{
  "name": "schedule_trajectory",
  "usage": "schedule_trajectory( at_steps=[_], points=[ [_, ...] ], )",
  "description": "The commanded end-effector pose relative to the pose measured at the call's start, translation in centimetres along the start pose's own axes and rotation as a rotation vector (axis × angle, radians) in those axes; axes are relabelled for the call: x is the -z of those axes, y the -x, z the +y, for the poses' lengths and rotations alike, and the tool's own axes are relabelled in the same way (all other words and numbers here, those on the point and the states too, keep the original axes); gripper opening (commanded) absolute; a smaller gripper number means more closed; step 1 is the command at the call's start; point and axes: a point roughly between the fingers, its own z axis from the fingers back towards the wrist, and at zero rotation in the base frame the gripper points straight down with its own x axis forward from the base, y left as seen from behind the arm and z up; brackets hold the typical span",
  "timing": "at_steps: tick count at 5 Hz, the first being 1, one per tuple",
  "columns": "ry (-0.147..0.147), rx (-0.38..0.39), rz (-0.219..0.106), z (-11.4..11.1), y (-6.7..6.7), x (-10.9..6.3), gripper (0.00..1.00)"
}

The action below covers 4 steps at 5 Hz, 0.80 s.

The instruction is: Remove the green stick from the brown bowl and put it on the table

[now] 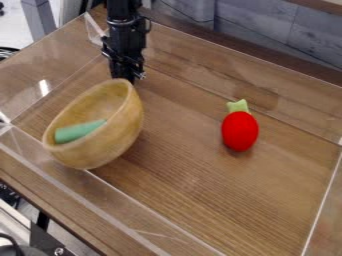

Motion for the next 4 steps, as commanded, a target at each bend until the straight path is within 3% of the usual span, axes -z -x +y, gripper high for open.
schedule_trajectory(
  at_steps=[1, 2, 4],
  points=[
    [-0.008, -0.027, -0.014, 3.1, 0.3, -1.1, 0.00],
    [0.011, -0.051, -0.004, 4.5, 1.1, -1.4, 0.00],
    [0.037, -0.055, -0.001, 1.3, 0.6, -1.1, 0.00]
  ],
)
